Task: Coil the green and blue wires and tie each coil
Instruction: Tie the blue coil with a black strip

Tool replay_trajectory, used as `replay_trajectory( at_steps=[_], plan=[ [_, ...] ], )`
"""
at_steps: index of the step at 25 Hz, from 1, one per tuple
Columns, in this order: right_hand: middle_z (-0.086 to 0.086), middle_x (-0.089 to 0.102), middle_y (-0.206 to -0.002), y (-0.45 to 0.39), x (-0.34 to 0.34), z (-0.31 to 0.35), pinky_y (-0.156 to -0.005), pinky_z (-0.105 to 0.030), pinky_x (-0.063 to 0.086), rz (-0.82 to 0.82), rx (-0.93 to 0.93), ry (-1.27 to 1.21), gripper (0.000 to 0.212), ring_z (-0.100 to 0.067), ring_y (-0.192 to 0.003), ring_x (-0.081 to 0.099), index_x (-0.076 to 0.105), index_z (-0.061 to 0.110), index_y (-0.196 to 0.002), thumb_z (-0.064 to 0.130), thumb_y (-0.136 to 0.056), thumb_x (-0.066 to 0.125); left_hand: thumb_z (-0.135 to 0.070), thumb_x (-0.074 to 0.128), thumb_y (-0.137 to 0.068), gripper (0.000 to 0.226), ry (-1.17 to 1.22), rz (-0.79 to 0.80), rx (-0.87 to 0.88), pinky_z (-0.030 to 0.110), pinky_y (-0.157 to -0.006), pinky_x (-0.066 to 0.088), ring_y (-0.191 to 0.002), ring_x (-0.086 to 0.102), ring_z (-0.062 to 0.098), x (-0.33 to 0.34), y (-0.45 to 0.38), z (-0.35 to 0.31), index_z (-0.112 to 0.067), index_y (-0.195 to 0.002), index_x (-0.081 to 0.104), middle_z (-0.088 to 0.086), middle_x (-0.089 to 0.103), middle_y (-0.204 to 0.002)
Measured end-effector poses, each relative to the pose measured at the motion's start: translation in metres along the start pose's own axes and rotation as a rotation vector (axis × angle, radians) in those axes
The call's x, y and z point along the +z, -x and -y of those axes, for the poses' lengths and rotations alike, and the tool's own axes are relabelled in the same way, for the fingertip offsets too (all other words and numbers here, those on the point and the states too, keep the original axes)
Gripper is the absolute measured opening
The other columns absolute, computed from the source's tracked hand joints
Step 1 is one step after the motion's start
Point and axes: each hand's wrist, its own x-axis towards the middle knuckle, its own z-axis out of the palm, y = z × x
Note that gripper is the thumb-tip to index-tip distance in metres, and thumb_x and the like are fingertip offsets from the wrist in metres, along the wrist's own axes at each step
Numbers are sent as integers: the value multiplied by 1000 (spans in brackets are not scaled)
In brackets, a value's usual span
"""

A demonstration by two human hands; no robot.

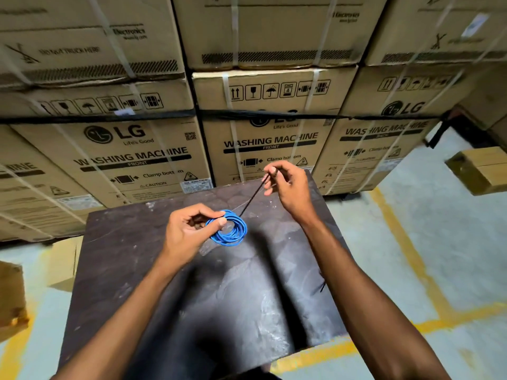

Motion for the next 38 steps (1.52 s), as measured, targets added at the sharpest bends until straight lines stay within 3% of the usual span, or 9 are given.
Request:
replay_trajectory(
  at_steps=[5,8,11,16,22,25,30,36,38],
  plan=[
    [-18,65,-73,7,29,32,-51,-24,57,20,115,-215,16,-15,-55,64,69,-3,-101,1,-105,54,-2,76,-74,8,133,53,38,18,-67,56,-65,68,5,-10,22,-38,-6,-80,72,-2,80,-83],
    [-14,64,-68,10,45,42,-50,-23,54,44,235,-243,22,-14,-49,61,72,3,-93,0,-105,53,5,74,-75,23,169,59,57,17,-65,56,-61,68,6,-15,31,-53,-17,-74,76,-1,79,-78],
    [-12,63,-66,19,58,54,-48,-22,53,152,329,-250,22,-12,-48,60,70,-2,-97,-4,-104,49,21,68,-78,24,158,52,59,17,-63,56,-59,68,6,-20,33,-59,-3,-77,69,-2,79,-75],
    [-8,64,-61,36,65,69,-46,-17,49,354,483,-273,23,-10,-46,59,71,-3,-99,-6,-103,49,24,65,-79,22,180,27,40,16,-62,55,-58,68,6,-27,37,-61,2,-83,66,-3,78,-73],
    [-4,69,-69,55,70,89,-53,-14,50,558,512,-283,21,-7,-56,59,76,4,-99,1,-102,56,11,72,-76,12,173,41,46,19,-66,57,-62,69,9,-33,39,-55,1,-82,69,2,79,-76],
    [-3,72,-77,61,70,101,-62,-17,50,619,486,-266,18,-7,-67,63,79,10,-99,6,-101,62,7,75,-76,16,159,37,57,20,-67,57,-64,69,10,-36,38,-53,-8,-80,75,3,78,-76],
    [-5,75,-80,66,72,108,-75,-27,53,588,465,-259,12,-13,-74,66,77,10,-94,2,-95,69,15,71,-79,16,135,53,75,19,-65,55,-63,69,9,-40,35,-56,1,-87,71,1,76,-71],
    [-6,74,-77,71,75,112,-65,-23,60,533,472,-323,13,-13,-69,70,68,5,-88,-7,-92,67,13,73,-78,16,111,61,87,19,-66,57,-66,72,10,-44,33,-61,-2,-84,74,3,78,-76],
    [-6,74,-79,71,76,111,-66,-24,60,530,478,-323,12,-13,-70,70,68,4,-89,-8,-92,68,11,75,-77,25,105,65,80,19,-67,58,-68,72,9,-46,34,-62,-14,-81,78,4,80,-81]
  ],
)
